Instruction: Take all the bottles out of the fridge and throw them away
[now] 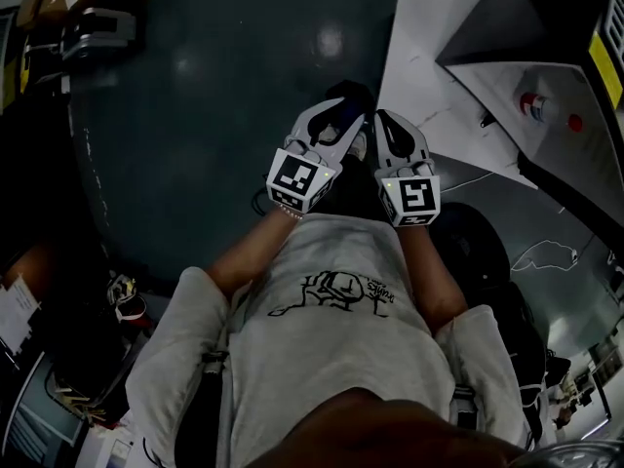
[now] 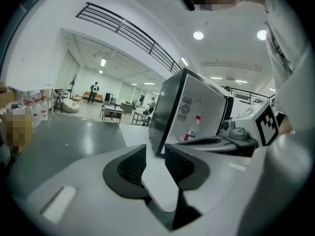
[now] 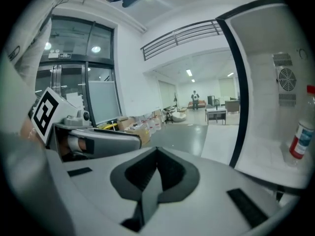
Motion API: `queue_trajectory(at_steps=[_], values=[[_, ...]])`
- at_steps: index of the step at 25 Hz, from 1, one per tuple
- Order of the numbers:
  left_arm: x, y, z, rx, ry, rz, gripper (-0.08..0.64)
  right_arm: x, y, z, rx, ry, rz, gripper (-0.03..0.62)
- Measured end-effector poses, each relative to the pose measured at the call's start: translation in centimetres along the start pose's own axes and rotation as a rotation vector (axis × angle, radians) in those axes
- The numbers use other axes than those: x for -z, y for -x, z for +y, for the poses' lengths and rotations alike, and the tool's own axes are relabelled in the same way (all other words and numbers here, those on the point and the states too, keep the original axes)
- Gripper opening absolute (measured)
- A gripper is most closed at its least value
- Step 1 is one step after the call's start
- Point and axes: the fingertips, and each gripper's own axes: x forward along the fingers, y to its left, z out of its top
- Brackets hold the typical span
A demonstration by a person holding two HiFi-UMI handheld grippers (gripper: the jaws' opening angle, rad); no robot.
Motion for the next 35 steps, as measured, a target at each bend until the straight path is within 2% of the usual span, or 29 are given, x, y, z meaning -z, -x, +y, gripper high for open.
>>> queue_trajectory(at_steps=[8, 21, 35], values=[[-6.7, 1.9, -1.7, 0.018, -0.037, -0.084, 0.112, -6.0, 2.1, 0.2, -0.014, 0.035, -0.041, 0.009], [-14.4, 4.3, -4.4, 0.061, -0.09, -0.187, 0.064, -13.5, 4.9, 1.0, -0.006, 0.098, -0.123, 0.009], [-18.9, 5.9, -5.5, 0.092, -0.128, -0.258, 0.017, -18.7, 6.8, 2.2, -0.022, 0.156, -0.193, 0.009]])
